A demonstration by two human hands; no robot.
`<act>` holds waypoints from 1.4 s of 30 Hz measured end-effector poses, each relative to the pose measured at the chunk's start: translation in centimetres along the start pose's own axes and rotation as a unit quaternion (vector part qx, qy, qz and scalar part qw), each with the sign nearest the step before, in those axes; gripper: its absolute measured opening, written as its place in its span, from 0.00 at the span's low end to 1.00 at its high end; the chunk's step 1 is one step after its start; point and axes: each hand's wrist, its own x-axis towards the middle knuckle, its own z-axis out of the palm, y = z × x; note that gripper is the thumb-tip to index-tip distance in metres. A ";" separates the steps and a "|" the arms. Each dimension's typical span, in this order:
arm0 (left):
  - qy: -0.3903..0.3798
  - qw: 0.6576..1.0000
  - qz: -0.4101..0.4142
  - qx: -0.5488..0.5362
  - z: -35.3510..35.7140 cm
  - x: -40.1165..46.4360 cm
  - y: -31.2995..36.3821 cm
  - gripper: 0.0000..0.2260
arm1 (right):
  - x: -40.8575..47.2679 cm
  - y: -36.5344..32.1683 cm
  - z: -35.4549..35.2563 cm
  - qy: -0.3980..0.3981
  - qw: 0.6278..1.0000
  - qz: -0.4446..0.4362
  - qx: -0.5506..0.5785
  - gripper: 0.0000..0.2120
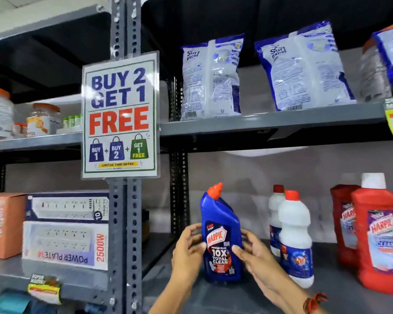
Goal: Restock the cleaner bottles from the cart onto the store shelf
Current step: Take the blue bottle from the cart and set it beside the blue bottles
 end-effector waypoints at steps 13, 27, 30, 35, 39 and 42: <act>-0.007 1.000 -0.020 0.006 -0.1 3.6 -2.1 0.21 | 3.1 1.7 0.7 0.027 0.999 0.015 -0.017 0.18; -0.003 0.977 -0.096 0.189 3.2 -0.2 -2.3 0.63 | -4.2 -2.3 -4.4 0.438 0.722 -0.272 -0.461 0.42; 0.021 0.970 -0.096 0.221 4.4 -0.1 -2.4 0.60 | -3.8 -1.7 -7.6 0.348 0.812 -0.114 -0.455 0.58; 0.059 0.963 -0.083 0.250 5.5 0.4 -2.9 0.52 | -3.6 -1.1 -9.0 0.242 0.892 0.012 -0.382 0.40; 0.066 0.957 -0.078 0.270 5.8 0.6 -3.0 0.49 | -3.4 -0.7 -9.6 0.248 0.888 0.020 -0.387 0.33; 0.069 0.954 -0.078 0.280 5.8 0.7 -3.0 0.48 | -3.2 -0.6 -9.8 0.246 0.886 0.026 -0.393 0.35</act>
